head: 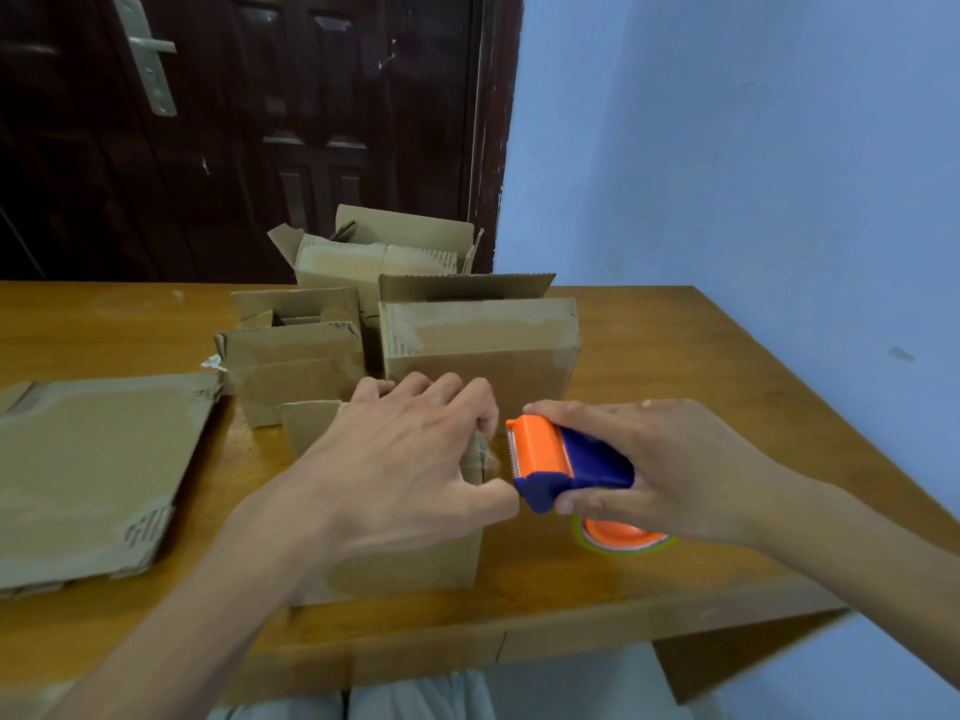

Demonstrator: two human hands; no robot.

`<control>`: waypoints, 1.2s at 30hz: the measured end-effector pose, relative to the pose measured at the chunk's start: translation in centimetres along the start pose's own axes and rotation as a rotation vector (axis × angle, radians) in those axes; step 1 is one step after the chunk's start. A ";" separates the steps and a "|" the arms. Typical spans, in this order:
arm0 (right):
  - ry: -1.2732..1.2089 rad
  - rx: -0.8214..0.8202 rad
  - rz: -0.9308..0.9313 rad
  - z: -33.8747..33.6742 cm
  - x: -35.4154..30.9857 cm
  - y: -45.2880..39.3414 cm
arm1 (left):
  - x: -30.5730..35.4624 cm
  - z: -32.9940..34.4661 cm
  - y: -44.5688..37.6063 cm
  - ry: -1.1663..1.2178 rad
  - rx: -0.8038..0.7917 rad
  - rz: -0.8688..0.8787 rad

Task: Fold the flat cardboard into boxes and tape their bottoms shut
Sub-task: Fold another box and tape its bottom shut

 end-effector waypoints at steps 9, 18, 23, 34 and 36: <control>0.022 0.051 -0.024 2.0 -0.9 -1.2 | -0.7 -1.3 2.1 0.126 0.238 0.108; 0.021 0.056 -0.009 2.8 -0.9 -2.0 | -2.3 3.6 4.5 -0.346 0.473 0.177; -0.029 0.078 0.008 3.4 -0.8 -2.4 | -2.3 3.7 4.5 -0.367 0.479 0.149; -0.045 0.112 0.022 3.2 -1.1 -2.3 | -1.2 3.2 4.6 -0.373 0.354 0.010; -0.041 0.108 0.035 3.0 -1.0 -2.2 | -0.4 2.1 4.3 -0.364 0.250 -0.006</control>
Point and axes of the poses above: each hand's wrist, its own y-axis away from the middle knuckle, its own z-axis out of the palm, x = y × z, the point moved 2 cm from there along -y, towards the middle knuckle, and after that the axes turned 9 degrees about -y, right-handed, at the moved point
